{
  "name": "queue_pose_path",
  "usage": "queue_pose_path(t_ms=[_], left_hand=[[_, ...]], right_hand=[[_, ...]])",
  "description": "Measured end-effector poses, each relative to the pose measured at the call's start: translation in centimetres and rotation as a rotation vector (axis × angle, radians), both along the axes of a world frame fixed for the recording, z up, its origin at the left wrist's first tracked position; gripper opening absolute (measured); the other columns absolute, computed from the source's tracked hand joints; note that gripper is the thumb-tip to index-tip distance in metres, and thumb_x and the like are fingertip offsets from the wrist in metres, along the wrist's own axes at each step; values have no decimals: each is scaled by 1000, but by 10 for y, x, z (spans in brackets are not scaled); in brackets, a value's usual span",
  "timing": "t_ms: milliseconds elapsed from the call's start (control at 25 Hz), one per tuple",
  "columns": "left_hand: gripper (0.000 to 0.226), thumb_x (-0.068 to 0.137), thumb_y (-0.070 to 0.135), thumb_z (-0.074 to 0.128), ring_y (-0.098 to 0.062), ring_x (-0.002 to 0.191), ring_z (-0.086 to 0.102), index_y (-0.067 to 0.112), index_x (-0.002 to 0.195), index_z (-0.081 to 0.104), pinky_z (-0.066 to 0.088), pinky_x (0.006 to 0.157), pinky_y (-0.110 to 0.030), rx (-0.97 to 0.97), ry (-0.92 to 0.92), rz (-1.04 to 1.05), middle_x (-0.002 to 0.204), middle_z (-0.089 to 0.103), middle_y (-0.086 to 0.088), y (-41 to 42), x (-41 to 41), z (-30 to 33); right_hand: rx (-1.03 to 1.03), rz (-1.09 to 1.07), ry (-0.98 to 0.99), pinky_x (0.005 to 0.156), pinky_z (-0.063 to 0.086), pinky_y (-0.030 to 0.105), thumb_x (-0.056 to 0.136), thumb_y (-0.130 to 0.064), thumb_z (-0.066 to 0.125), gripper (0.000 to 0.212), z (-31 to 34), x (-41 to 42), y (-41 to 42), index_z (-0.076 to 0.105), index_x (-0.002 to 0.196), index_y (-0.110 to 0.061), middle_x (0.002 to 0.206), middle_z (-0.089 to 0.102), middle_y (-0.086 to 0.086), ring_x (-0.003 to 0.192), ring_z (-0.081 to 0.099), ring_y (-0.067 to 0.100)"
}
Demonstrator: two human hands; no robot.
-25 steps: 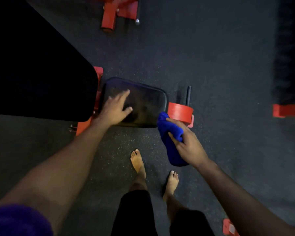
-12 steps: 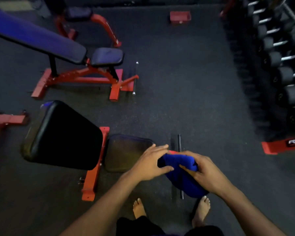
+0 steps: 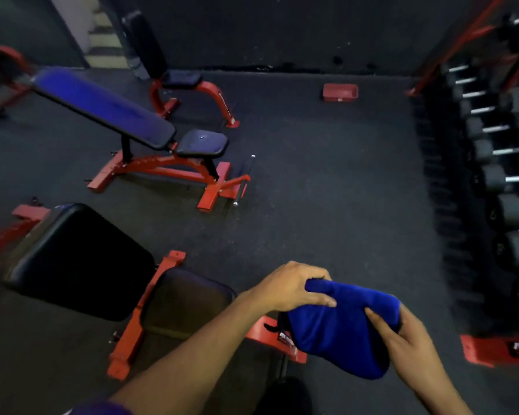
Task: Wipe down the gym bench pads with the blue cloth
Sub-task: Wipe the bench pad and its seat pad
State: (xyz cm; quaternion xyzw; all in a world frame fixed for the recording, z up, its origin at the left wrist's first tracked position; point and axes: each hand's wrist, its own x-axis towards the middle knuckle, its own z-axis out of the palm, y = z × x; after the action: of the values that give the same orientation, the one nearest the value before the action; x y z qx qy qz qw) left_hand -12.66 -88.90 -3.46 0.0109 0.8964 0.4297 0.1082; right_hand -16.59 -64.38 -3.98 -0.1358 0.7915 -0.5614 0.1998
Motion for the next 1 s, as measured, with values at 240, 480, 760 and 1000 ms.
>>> queue_pose_path(t_ms=[240,480,760,1000], left_hand=[[20,87,23,82,-1,101,68,29,104,74,50,95,-22,148,47,256,104,75,14,-41,-53,-9],[26,99,18,66,2,108,65,42,108,70,46,90,-12,253,136,502,112,71,22,-71,-143,-41],[32,88,57,65,3,108,66,48,119,59,50,86,-13,263,89,393,117,69,24,-96,-292,-2],[22,99,52,55,-8,90,66,30,101,59,52,84,-40,224,110,448,95,69,8,-134,-405,-6]], right_hand=[[2,137,74,75,46,5,93,-11,66,22,6,-90,-33,68,94,-32,92,74,-20,88,67,-6],[27,329,116,83,52,22,96,-22,62,12,8,-227,-92,66,101,-32,96,73,-15,92,68,2],[-35,265,89,79,47,12,98,-28,51,14,46,-375,-152,62,101,-35,99,71,-16,94,66,1],[-50,193,-20,76,41,7,101,-29,52,23,35,-467,-202,64,96,-47,100,70,-25,96,61,-11]])
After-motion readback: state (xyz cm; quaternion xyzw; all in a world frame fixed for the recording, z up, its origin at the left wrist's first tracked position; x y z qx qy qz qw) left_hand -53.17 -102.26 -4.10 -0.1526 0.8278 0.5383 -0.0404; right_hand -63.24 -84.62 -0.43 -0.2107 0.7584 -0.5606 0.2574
